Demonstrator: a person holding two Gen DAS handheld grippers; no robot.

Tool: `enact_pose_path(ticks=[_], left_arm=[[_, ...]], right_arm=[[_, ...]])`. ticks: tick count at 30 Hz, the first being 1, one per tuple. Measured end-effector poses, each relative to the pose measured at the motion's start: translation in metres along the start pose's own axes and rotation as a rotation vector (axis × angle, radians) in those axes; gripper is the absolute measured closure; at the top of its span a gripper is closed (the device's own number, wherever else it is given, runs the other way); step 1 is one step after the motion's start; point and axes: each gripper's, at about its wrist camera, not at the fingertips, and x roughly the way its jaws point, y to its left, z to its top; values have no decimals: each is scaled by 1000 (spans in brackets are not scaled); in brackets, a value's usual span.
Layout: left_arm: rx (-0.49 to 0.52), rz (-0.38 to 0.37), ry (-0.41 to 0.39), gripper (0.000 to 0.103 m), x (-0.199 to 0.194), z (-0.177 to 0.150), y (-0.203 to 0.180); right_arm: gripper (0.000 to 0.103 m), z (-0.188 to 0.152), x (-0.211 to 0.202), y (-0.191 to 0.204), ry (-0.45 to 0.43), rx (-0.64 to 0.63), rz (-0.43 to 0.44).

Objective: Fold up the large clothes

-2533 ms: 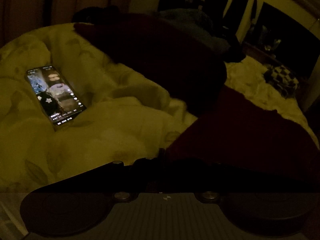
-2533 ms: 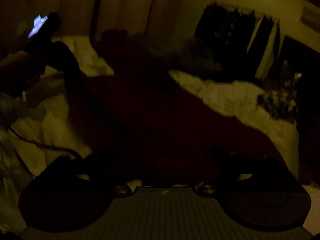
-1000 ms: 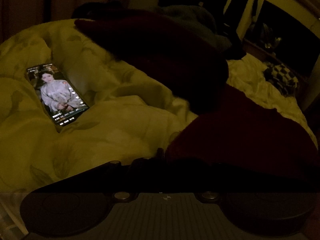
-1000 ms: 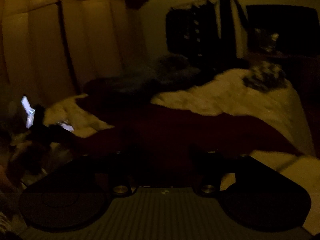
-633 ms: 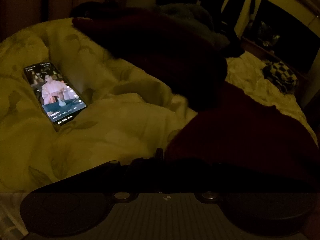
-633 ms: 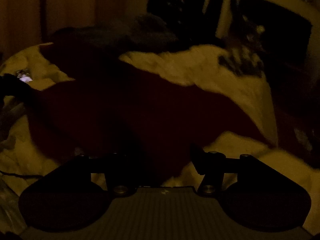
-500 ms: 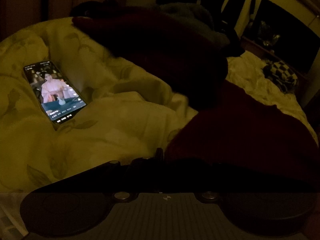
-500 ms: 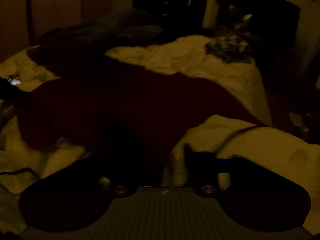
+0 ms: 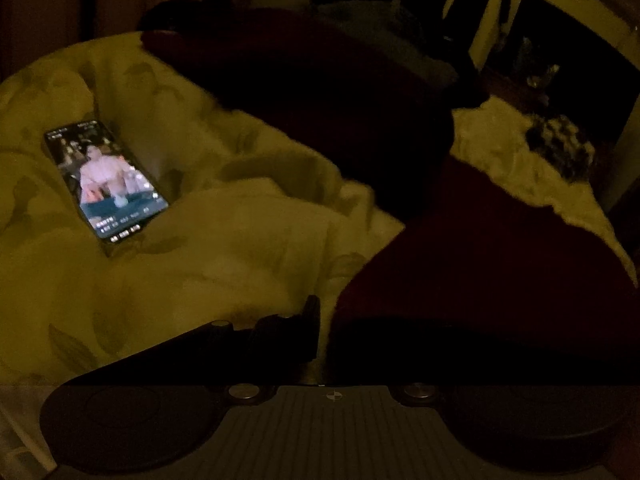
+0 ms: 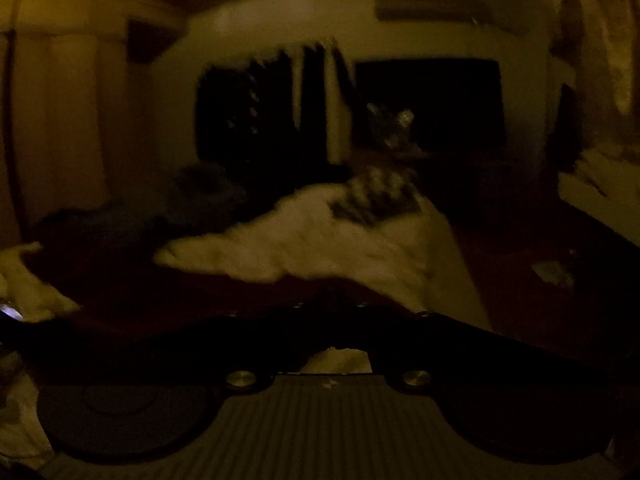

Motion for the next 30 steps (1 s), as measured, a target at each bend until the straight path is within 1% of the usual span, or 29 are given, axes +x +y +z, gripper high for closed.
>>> enact_pose_path(ticks=[1,2,4,5,7,8,10,11,12,13,15,16,17,20,22,23,24,25,26,27,28,29,30], left_arm=[[5,3,-1,31,-1,0,-1],[6,-1,1,25,-3,1,-2],[-4,1,-5,13,-7,3,-1],[-5,4,-11,4,-10,5,-1],[1,12,-30,0,-18,6,-4],[7,15,-46,0,-24,7,-7],[30,14,-71,0,-35,9,-15],[51,5,-85,0,-41,10,-21],[76,-10,-98,0,-48,10,-28],[102,-25,-111,0,-54,9,-35],[185,-49,-148,0,-68,7,-53],[220,-46,-169,0,-74,5,-61],[250,-43,-193,0,-82,3,-69],[312,-81,-268,0,-104,-1,-88],[334,-38,-314,0,-114,-1,-96],[335,-34,-324,0,-116,-1,-100],[344,-70,-320,0,-118,-2,-104],[356,-121,-298,0,-117,-3,-108],[367,-191,-257,0,-115,-6,-117],[375,-246,-219,0,-111,-11,-126],[395,-300,-174,0,-105,-19,-138],[454,-365,-118,0,-100,-32,-156],[505,-413,-84,0,-97,-42,-171]], right_arm=[[99,-5,3,-5,32,28,36],[96,-9,3,-7,45,56,69],[80,-11,0,-6,53,74,121],[59,-9,-2,-3,70,65,169],[46,-3,-1,7,116,17,286],[46,-2,-3,15,138,-28,348],[42,-3,-11,26,149,-106,415],[36,-4,-12,31,137,-151,423],[32,-8,-14,42,117,-222,406],[32,-13,-13,51,110,-301,365],[33,-24,-11,65,138,-413,281],[34,-28,-6,68,155,-442,255],[35,-32,-2,70,166,-460,235],[36,-36,0,68,184,-456,233],[36,-39,-4,68,177,-459,187],[36,-40,-3,66,175,-454,166],[36,-40,-2,64,171,-432,162],[36,-39,-1,61,163,-389,161],[35,-37,-1,56,155,-344,156],[32,-35,0,51,145,-286,142],[31,-34,1,46,136,-237,125],[31,-32,2,40,130,-192,113],[31,-30,2,34,133,-161,111]])
